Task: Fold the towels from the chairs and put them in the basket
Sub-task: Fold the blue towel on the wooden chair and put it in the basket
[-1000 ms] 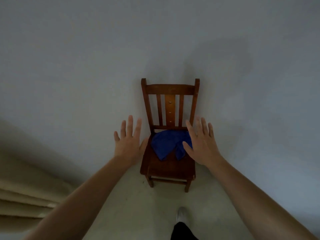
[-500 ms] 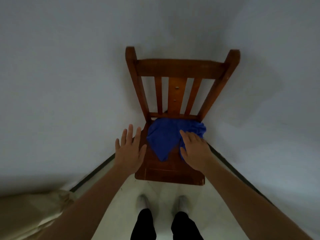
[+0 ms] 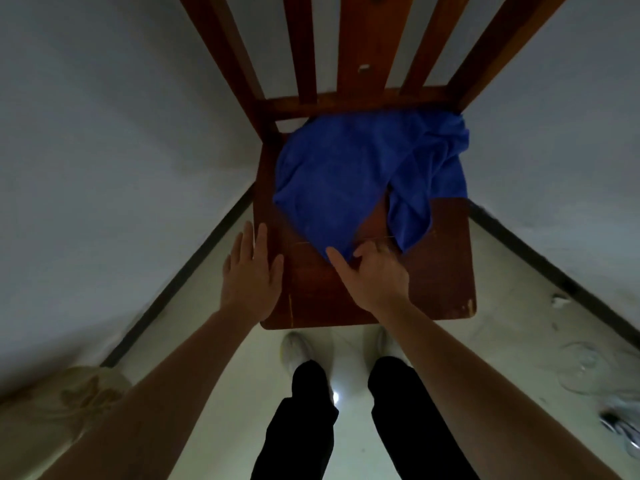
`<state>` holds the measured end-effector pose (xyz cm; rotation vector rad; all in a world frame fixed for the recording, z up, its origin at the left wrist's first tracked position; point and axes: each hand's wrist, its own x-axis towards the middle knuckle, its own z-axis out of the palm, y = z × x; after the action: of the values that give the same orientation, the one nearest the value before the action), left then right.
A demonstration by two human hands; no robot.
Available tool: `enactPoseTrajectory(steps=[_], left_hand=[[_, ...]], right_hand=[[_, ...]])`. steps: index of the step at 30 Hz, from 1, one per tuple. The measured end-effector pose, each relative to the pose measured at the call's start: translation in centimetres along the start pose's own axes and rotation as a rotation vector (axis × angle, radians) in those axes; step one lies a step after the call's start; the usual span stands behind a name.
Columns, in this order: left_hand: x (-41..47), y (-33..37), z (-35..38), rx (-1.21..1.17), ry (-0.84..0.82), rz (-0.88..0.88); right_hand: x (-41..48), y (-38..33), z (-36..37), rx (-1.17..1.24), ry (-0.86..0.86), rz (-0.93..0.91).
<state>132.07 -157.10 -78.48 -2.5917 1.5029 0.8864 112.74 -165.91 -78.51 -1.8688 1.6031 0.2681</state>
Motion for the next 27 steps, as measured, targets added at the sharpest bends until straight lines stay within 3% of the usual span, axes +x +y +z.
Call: enactPoseTrajectory(steps=[5, 11, 16, 19, 22, 27], left_hand=[[1.2, -1.2, -0.5, -0.126, 0.088, -0.072], [3.7, 3.2, -1.8, -0.487, 0.184, -0.366], [6.7, 8.1, -0.4, -0.762, 0.056, -0.413], [7.0, 9.0, 0.2, -0.813, -0.027, -0.314], [6.3, 8.6, 0.3, -0.956, -0.101, -0.349], [3.4, 6.4, -3.7, -1.35, -0.146, -0.578]], right_hand=[[0.0, -0.4, 1.3, 0.249, -0.062, 0.084], [-0.4, 3.5, -1.9, 0.41, 0.115, 0.219], [-0.3, 8.3, -3.1, 0.556, 0.066, 0.396], [-0.7, 9.2, -2.7, 0.72, -0.067, 0.465], [-1.6, 9.1, -2.8, 0.938, -0.232, 0.49], [-3.4, 7.5, -6.1, 0.79, -0.255, 0.421]])
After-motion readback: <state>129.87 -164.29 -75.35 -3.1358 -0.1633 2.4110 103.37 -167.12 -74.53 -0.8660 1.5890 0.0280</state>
